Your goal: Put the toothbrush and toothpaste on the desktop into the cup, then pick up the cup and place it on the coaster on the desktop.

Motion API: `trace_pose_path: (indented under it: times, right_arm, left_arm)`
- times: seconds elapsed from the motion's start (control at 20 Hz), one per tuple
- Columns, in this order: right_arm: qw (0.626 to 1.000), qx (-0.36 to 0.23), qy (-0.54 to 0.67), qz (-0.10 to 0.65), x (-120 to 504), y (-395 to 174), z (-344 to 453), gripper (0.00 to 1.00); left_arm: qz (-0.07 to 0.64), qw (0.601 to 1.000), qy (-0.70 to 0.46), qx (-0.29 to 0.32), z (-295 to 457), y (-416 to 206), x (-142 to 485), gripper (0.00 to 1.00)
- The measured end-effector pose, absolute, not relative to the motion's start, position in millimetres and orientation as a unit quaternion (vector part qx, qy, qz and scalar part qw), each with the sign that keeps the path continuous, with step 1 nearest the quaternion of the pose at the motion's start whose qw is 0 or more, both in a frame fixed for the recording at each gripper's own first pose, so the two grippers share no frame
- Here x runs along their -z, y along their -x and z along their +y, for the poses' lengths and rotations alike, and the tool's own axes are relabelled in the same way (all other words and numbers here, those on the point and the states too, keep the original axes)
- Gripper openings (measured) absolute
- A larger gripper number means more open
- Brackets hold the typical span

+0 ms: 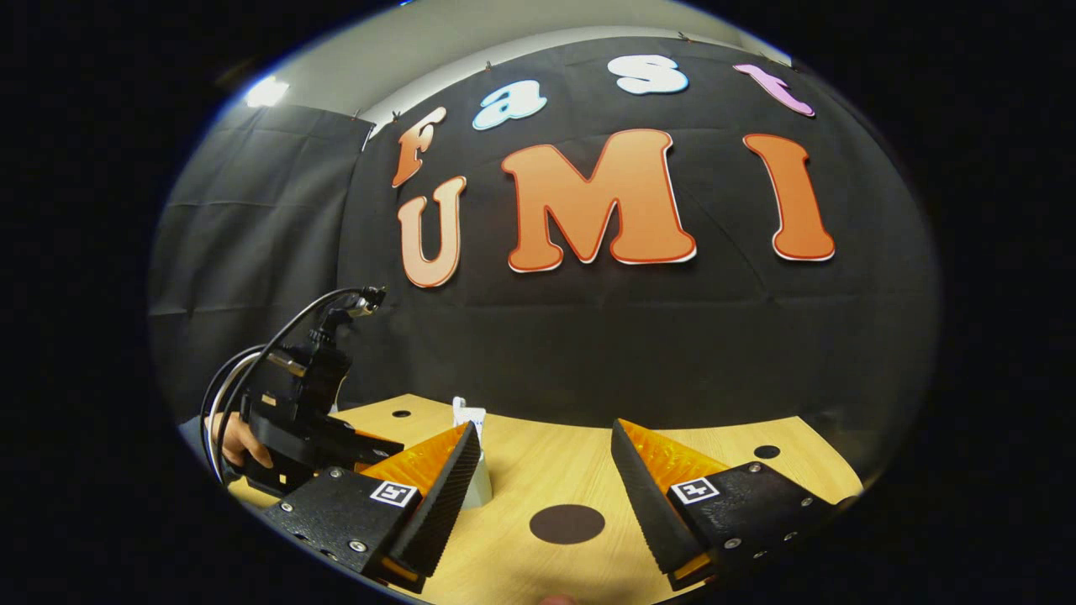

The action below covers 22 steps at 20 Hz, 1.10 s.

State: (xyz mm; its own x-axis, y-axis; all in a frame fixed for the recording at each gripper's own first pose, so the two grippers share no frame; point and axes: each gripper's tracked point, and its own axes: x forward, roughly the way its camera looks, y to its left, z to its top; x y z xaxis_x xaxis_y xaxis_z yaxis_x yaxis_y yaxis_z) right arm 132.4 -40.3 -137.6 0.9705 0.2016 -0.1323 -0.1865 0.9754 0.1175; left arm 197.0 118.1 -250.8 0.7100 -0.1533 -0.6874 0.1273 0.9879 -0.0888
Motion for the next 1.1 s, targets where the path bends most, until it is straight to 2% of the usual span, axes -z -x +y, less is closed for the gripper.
trace_pose_path:
  times: [0.4,0.6,0.8,0.85,1.0,1.05,1.1]
  right_arm:
    - [0.992,-0.084,-0.069,0.066,137.9,-121.1,-66.8,0.94]
    - [0.991,-0.084,-0.072,0.069,141.8,-117.4,-69.5,0.94]
    - [0.991,-0.083,-0.074,0.078,149.8,-113.9,-69.8,0.94]
    - [0.991,-0.081,-0.074,0.08,152.0,-113.6,-70.7,0.94]
    - [0.99,-0.081,-0.078,0.082,152.8,-113.1,-70.8,0.94]
    - [0.99,-0.081,-0.08,0.082,153.6,-112.8,-70.4,0.94]
    - [0.99,-0.081,-0.082,0.082,154.0,-112.6,-70.5,0.94]
  left_arm:
    - [0.419,0.905,0.013,0.078,110.0,-193.8,279.5,0.96]
    - [0.437,0.896,0.01,0.081,103.1,-191.7,295.4,0.8]
    - [0.456,0.886,0.017,0.077,98.8,-189.4,314.1,0.8]
    - [0.46,0.885,0.015,0.074,100.1,-188.5,317.9,0.72]
    - [0.463,0.884,0.009,0.062,106.5,-191.4,324.4,0.66]
    - [0.463,0.884,0.011,0.062,107.0,-189.9,324.9,0.55]
    - [0.467,0.882,0.011,0.061,107.3,-188.2,328.6,0.54]
